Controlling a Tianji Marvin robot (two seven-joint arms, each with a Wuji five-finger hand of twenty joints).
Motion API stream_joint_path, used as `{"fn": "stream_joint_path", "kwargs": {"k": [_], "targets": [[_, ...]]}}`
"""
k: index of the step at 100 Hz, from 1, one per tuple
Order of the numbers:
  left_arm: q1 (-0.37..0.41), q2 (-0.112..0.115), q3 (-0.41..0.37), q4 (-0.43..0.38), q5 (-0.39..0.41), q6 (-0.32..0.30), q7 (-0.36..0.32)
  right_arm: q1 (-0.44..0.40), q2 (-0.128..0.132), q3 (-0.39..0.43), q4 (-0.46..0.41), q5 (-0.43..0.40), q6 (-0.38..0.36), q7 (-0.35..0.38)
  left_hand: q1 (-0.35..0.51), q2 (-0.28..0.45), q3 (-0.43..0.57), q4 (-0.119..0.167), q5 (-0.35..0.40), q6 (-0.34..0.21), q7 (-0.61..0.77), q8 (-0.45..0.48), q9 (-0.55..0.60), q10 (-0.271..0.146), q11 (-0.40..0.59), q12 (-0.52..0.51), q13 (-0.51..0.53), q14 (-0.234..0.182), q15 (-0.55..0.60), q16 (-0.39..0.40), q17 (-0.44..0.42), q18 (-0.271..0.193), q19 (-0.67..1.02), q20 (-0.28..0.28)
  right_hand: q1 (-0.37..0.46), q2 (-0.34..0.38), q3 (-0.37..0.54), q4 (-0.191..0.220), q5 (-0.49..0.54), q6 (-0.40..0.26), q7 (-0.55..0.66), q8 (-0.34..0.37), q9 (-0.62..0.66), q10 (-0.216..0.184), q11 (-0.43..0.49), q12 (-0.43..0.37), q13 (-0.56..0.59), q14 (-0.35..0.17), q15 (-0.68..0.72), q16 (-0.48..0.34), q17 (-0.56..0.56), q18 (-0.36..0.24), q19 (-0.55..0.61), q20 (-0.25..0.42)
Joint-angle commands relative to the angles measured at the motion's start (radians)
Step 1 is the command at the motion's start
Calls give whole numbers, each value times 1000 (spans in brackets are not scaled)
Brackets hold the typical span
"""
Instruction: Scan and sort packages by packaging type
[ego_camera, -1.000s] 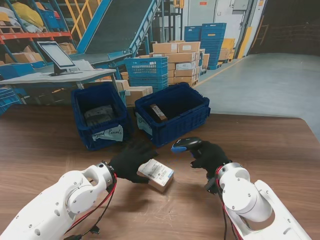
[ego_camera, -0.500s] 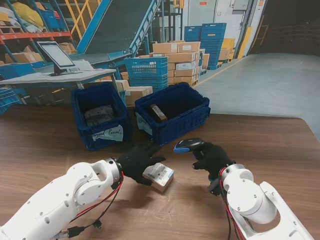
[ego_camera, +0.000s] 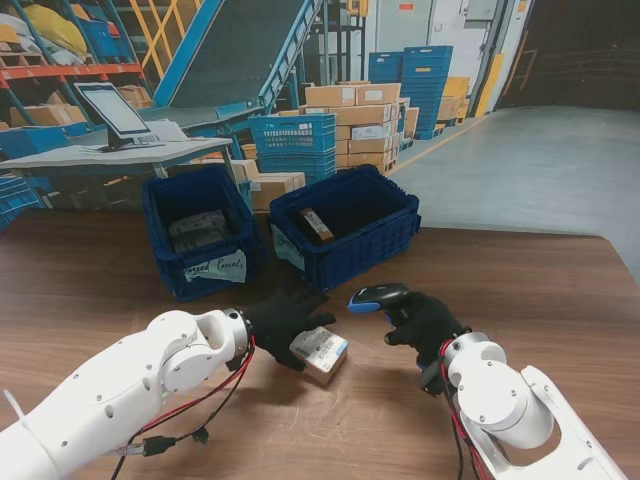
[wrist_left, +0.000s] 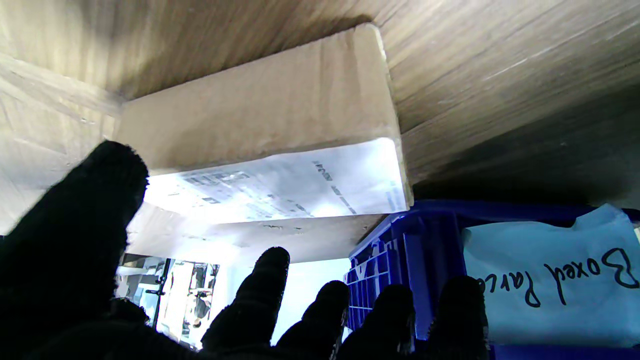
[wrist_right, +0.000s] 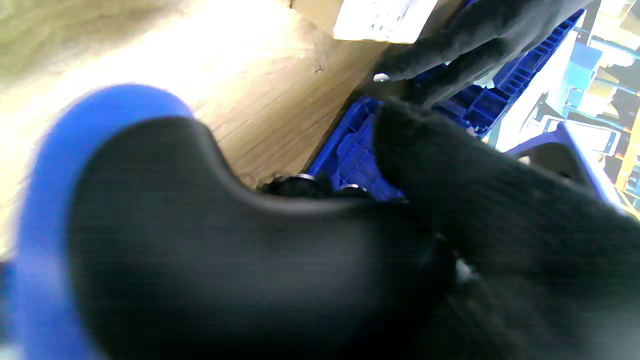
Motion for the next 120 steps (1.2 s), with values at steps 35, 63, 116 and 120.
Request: {"fn": "stream_joint_path", "kwargs": {"k": [35,63,116,120], "targets": [[-110,-34,128,84,-74,19,-25,-13,-2,9,19,26,-35,23,-44,-62,88,-6,-47,78,-42,-24,-47,39,-29,-11,-29,-15,-6,-14,-16,-2,-21,-17,70,38,21,5,60,-54,62,54,2,16,2,8,20,-30,48,20,0,1,13,3],[-177,-59,218,157,-138,10,-20,-20,-3,18,29,45,-48,21,-38,-64,100,-7,-33,96,-37,-18,24,17,1,17,24,-18,21,2,-6,-6,-4,-15,70,37,21,5,60,-52,62,55,2,17,3,8,20,-28,49,20,-1,1,13,3],[-188,-98,273,275,-144,-64,123,-33,-2,32,30,58,-56,28,30,-150,288,34,88,97,19,44,145,-63,273,193,284,-32,155,215,99,3,295,124,70,38,21,5,60,-52,61,55,2,17,3,8,18,-27,49,20,-1,2,13,3],[-186,-99,271,279,-141,-63,136,-32,-2,32,31,58,-56,28,47,-158,311,44,101,94,29,53,158,-65,286,200,301,-35,170,234,111,5,340,153,70,38,21,5,60,-52,61,55,2,17,3,8,19,-28,49,20,-1,2,13,3]]}}
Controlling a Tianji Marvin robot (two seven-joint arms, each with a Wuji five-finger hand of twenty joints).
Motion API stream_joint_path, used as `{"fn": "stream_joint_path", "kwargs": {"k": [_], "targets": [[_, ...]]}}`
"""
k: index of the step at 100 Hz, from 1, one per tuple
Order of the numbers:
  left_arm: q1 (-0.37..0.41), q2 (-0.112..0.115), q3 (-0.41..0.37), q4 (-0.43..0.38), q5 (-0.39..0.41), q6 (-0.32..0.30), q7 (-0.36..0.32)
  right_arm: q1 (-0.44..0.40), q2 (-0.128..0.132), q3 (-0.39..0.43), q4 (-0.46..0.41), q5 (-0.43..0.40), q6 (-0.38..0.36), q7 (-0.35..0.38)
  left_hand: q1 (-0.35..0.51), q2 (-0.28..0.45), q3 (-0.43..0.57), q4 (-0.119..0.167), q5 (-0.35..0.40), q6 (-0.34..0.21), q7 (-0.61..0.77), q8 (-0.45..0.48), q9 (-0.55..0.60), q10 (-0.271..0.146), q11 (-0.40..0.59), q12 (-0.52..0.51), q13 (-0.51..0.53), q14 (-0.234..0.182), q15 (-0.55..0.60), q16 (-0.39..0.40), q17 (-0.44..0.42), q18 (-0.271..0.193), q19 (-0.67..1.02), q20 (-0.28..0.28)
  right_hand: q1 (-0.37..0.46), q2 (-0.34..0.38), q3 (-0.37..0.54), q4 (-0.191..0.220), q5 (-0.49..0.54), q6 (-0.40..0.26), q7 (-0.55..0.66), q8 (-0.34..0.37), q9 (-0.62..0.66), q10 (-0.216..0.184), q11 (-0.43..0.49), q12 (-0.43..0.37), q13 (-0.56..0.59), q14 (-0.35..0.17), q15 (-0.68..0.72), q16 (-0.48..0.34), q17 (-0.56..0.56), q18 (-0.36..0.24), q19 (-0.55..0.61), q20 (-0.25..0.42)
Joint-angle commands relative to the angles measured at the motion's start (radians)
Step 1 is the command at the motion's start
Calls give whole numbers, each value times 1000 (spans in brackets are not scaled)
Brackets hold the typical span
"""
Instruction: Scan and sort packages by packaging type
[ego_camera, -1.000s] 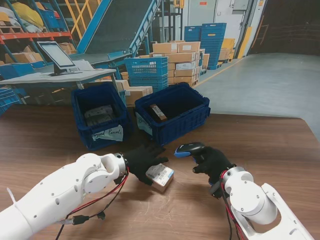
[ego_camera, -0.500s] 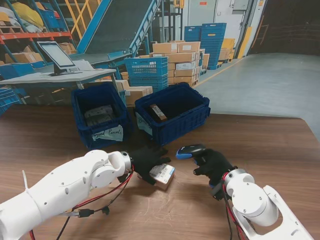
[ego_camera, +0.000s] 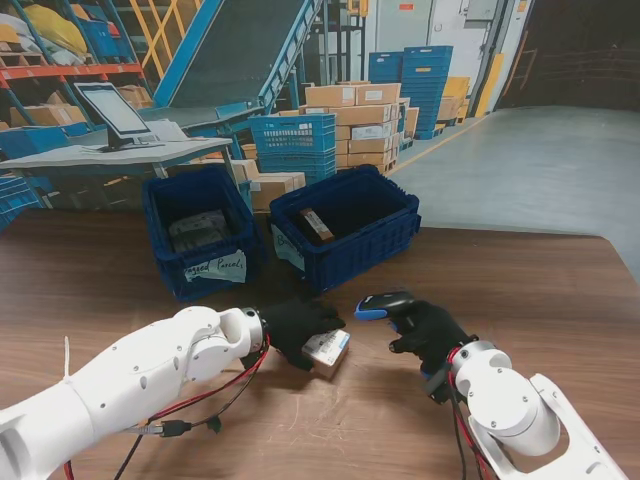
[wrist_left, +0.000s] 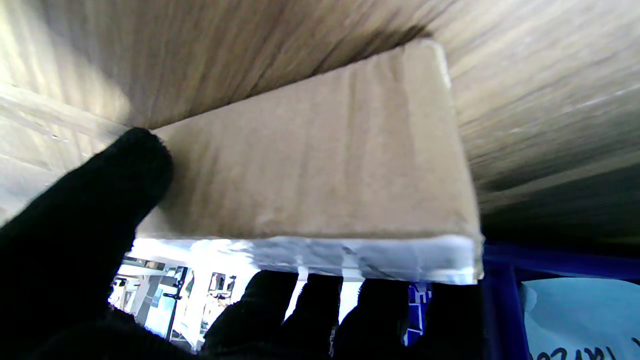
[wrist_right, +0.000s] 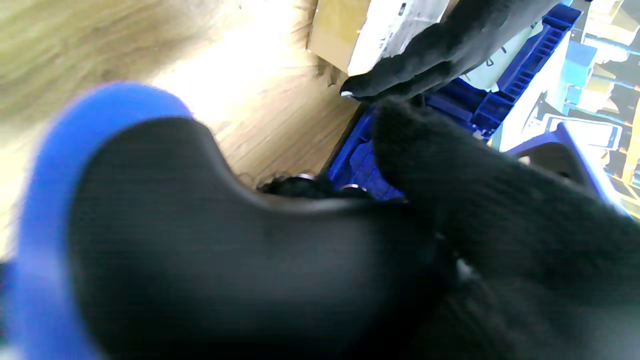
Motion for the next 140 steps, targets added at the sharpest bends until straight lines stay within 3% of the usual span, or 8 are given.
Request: {"fn": "stream_joint_path", "kwargs": {"k": [1,24,45,56,64,74,92,140], "targets": [[9,-9,1,6,8,-3,3,-6,-4,0,-6,1,-2,16,40,-18,69,47,55,2,41,22,28,-18,33,20,49,-31,40,35,19,10,77,49,70,38,21,5,60,-52,62,55,2,17,3,8,19,-27,49,20,0,1,13,3],[33,-24,-15,36,51,14,131,-2,-5,-3,-4,1,-3,14,139,-53,196,104,154,-54,176,113,175,-55,134,83,205,-70,161,171,129,21,340,186,69,37,21,5,60,-52,62,55,2,17,3,8,19,-28,49,20,-1,1,13,4],[55,-29,-47,27,49,25,158,-1,-5,-5,-4,0,-3,13,259,-53,228,135,149,-111,485,236,293,-95,231,149,344,-112,280,311,233,26,522,272,70,37,21,5,60,-52,62,55,2,17,3,8,19,-28,49,20,-1,2,14,4],[68,-18,-70,-14,46,35,116,-1,-5,-4,-5,-2,-2,13,313,-34,219,137,133,-147,668,311,334,-116,271,172,390,-122,323,357,268,30,562,285,69,37,21,4,60,-52,62,55,2,17,3,8,19,-28,49,20,-1,1,14,5],[81,-12,-93,-38,44,39,95,-1,-5,-5,-5,-3,-2,13,391,-85,225,59,145,-181,800,390,380,-137,309,191,452,-110,320,535,298,35,601,302,69,37,21,4,60,-52,62,55,2,17,2,8,19,-28,49,20,-1,2,14,5],[101,-5,-125,-68,40,41,77,0,-5,-6,-5,-3,-3,13,492,-132,193,26,198,-231,944,462,496,-157,297,356,560,-91,299,646,339,49,649,332,69,38,21,4,60,-52,62,55,2,17,2,8,19,-28,49,20,-1,2,14,5],[140,7,-193,-126,12,47,14,0,-4,-9,-7,-5,-5,14,571,-107,131,37,285,-280,1091,496,674,-175,199,514,655,-73,354,700,405,69,697,347,69,37,21,4,60,-52,62,55,2,17,2,8,19,-27,49,20,-1,2,14,5],[283,59,-453,-386,37,114,-171,19,-3,-19,-19,-24,14,18,581,-97,121,34,286,-282,1107,508,678,-176,203,529,655,-69,372,712,422,67,711,353,70,37,20,4,60,-52,62,55,3,17,2,8,19,-28,48,20,-1,2,14,5]]}}
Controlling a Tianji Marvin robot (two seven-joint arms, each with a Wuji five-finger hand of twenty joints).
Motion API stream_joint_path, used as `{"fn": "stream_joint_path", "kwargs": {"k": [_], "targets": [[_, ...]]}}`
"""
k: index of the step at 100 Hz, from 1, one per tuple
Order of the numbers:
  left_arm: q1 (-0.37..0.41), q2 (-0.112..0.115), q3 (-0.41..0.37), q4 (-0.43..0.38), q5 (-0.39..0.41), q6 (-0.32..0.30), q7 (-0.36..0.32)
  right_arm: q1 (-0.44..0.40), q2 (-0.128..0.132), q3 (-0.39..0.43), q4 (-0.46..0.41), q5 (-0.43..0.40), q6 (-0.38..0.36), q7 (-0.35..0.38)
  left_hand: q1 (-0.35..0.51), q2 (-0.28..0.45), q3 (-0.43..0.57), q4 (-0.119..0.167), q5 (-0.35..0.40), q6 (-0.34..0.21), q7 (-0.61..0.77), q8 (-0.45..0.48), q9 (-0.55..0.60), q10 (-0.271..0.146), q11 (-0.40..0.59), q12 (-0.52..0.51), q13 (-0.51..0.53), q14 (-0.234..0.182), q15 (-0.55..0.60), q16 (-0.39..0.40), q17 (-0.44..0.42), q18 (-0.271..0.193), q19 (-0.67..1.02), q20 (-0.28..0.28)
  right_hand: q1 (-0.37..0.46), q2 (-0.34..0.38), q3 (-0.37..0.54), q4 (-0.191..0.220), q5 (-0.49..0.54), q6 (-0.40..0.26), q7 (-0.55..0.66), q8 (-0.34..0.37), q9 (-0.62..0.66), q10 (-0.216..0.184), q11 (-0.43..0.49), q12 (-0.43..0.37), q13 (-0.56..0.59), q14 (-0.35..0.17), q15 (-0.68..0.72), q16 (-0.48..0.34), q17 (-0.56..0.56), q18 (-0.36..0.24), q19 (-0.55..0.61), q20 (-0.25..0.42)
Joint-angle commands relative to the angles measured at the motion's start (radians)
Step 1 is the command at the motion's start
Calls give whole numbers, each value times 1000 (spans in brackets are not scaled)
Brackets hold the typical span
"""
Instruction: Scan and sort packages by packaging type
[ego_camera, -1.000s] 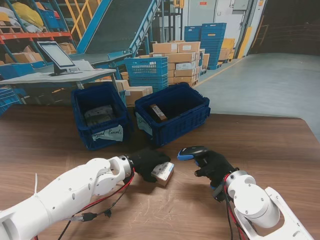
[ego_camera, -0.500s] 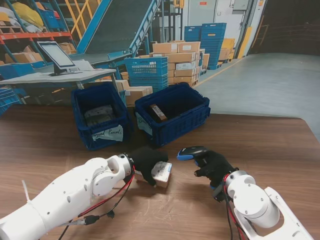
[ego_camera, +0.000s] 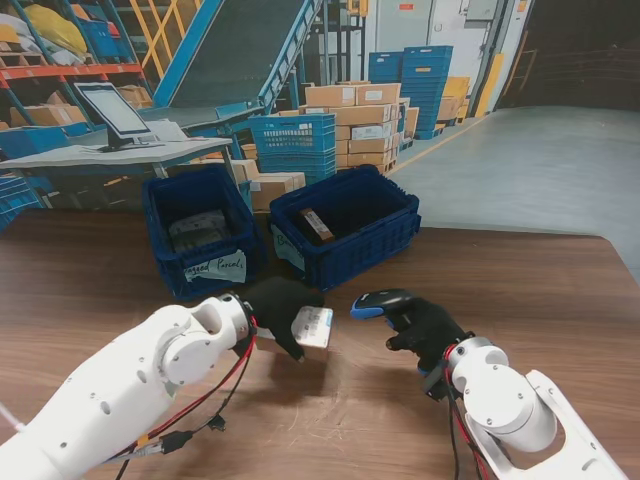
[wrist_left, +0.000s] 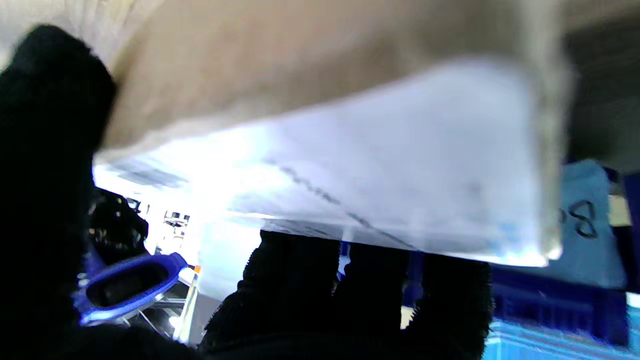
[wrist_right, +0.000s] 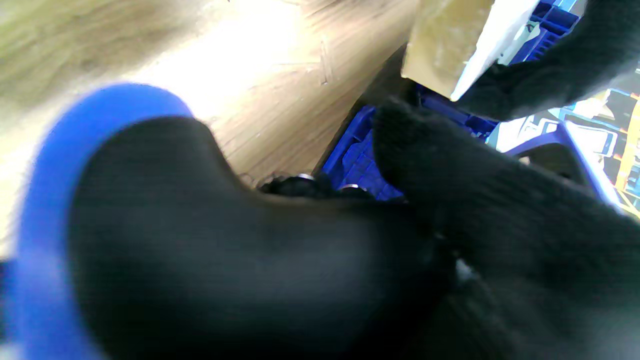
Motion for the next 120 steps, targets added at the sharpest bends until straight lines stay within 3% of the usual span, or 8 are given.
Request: {"fn": "stream_joint_path", "kwargs": {"k": [1,30,63,86,120], "targets": [[11,14,-23,-45,2,17,-23,3,-4,-3,-13,-3,5,16,523,194,334,100,134,-267,428,112,101,-125,69,49,99,-25,190,83,21,18,71,39,69,36,21,4,60,-52,66,46,3,17,2,8,20,-28,48,20,0,0,14,5],[99,31,-206,-240,-6,99,-158,17,-5,-15,-13,-8,10,10,520,198,332,99,130,-268,426,113,101,-126,65,50,99,-27,189,86,21,14,74,41,70,38,20,5,60,-52,66,46,2,17,2,8,20,-26,48,20,0,0,14,5],[118,35,-314,-348,-12,221,-235,22,-7,-26,-22,-16,14,-1,516,197,331,98,129,-268,425,113,104,-124,66,54,102,-26,190,94,20,14,77,45,70,38,20,5,60,-52,66,46,2,17,2,8,19,-28,47,20,0,1,13,5],[102,27,-352,-351,-70,310,-234,26,-8,-35,-20,-16,9,-5,520,197,328,97,131,-262,424,112,108,-119,77,64,108,-24,200,108,19,24,84,53,70,38,20,5,60,-52,66,46,2,16,2,9,19,-26,47,20,0,0,13,5],[67,13,-376,-284,-112,387,-186,37,-8,-47,-11,-15,1,-5,525,203,324,96,129,-256,421,111,104,-116,77,66,105,-20,196,111,15,28,86,64,70,38,19,5,60,-52,66,46,2,16,1,9,18,-28,47,20,0,1,13,5]]}}
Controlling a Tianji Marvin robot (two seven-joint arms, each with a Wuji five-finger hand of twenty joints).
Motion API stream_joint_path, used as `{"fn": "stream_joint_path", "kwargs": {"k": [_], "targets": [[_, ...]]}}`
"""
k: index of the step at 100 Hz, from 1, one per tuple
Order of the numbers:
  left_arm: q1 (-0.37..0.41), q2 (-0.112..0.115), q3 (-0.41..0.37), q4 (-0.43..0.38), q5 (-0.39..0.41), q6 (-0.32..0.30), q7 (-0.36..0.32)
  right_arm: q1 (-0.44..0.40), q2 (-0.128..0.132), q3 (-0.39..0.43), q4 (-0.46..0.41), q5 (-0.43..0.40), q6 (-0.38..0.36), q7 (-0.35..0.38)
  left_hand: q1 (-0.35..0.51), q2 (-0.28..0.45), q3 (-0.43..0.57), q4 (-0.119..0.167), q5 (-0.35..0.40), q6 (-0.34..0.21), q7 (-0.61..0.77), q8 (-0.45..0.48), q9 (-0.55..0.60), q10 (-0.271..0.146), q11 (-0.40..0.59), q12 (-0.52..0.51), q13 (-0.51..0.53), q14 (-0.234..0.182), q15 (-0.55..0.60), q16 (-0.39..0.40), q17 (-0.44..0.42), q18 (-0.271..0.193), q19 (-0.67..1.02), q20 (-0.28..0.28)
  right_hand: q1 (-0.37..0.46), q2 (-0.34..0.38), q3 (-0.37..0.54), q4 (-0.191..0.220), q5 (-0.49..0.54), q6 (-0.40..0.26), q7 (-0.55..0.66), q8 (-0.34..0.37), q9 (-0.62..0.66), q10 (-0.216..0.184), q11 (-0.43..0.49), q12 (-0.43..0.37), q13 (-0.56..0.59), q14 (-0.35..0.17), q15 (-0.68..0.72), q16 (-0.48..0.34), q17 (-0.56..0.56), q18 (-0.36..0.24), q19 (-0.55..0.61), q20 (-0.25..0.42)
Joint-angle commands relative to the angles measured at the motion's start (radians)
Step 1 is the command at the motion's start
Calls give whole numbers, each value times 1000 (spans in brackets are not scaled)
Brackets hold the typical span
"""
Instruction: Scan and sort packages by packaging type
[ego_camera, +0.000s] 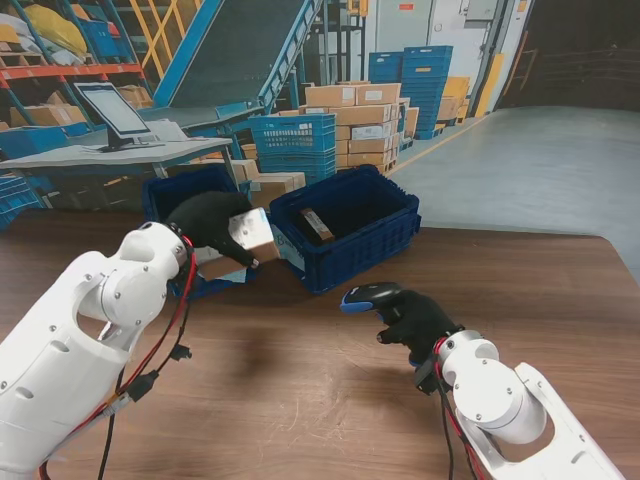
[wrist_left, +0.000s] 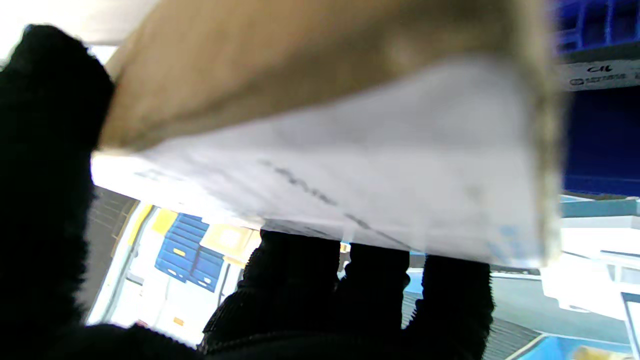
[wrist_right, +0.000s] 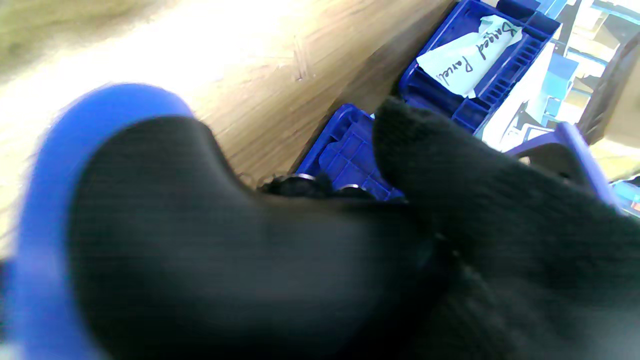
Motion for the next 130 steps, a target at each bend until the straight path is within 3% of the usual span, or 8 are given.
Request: {"fn": "stream_joint_path", "kwargs": {"k": [1,18,47,73,130], "targets": [[-8,-6,-8,14,-15,6,-8,1,-8,-3,-4,0,-3,12,525,203,333,96,127,-256,416,107,96,-116,86,49,98,-25,196,87,12,24,80,36,70,39,19,5,60,-52,66,46,1,16,1,9,18,-26,47,20,0,1,13,5],[-21,-9,-4,42,-20,5,3,10,-8,-9,4,3,-5,14,524,204,332,96,127,-258,416,107,95,-118,85,49,98,-27,194,88,13,23,80,40,69,37,19,5,60,-52,66,46,2,16,1,9,18,-29,47,20,-1,-1,13,5],[-93,-37,72,126,-62,45,105,16,-9,-15,14,10,-11,13,525,204,331,95,128,-256,416,108,96,-116,84,48,100,-25,193,89,13,24,80,45,70,39,19,6,60,-52,66,46,1,17,1,9,19,-28,47,20,0,0,13,5],[-191,-76,177,225,-116,93,207,7,-8,-6,15,17,-12,17,526,203,332,94,130,-256,416,109,97,-115,84,48,100,-23,193,91,14,26,82,50,71,39,19,6,60,-52,66,46,2,17,1,9,19,-27,47,20,-1,2,13,5],[-356,-158,359,398,-235,147,329,-7,-8,15,22,36,-19,24,528,202,333,92,132,-255,417,108,98,-114,84,47,100,-21,190,92,15,27,83,59,71,38,19,6,60,-52,66,46,2,17,2,10,19,-28,47,20,-1,0,13,5]]}}
